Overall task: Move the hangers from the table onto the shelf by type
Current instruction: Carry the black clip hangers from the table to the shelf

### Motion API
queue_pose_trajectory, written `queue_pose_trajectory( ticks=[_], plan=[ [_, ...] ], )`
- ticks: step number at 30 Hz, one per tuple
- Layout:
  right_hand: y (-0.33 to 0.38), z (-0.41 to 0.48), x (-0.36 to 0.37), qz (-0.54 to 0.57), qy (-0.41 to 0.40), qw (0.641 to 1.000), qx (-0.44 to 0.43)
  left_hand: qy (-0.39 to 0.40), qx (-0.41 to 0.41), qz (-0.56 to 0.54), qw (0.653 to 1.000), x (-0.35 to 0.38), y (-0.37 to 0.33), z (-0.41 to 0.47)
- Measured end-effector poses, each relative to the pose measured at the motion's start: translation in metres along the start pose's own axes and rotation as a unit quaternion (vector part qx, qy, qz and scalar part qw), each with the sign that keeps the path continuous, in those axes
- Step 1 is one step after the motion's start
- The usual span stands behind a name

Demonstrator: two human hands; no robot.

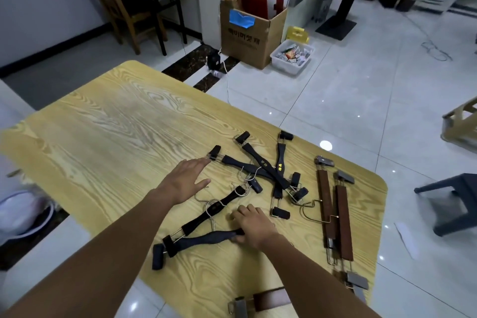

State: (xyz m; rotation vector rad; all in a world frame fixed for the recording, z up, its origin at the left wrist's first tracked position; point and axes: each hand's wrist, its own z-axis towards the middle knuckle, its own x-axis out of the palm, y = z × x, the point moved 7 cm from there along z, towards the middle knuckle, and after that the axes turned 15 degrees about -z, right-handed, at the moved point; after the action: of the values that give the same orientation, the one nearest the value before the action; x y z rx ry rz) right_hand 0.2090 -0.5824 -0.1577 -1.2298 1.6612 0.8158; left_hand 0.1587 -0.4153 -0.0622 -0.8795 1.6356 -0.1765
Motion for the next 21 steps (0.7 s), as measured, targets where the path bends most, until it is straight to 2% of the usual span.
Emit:
queue_pose_trajectory(
  ticks=[10,14,21],
  plan=[
    [0.032,0.013,0.006,-0.042,0.004,0.997,-0.059,-0.019,-0.047,-0.012,0.999,0.009,0.048,-0.027],
    [0.029,0.009,-0.003,-0.007,-0.01,0.998,-0.055,-0.025,-0.046,-0.006,0.999,0.003,0.052,-0.032],
    [0.025,0.003,-0.021,-0.009,-0.054,0.996,-0.075,-0.039,-0.04,-0.002,0.998,-0.009,0.042,-0.04]
  ],
)
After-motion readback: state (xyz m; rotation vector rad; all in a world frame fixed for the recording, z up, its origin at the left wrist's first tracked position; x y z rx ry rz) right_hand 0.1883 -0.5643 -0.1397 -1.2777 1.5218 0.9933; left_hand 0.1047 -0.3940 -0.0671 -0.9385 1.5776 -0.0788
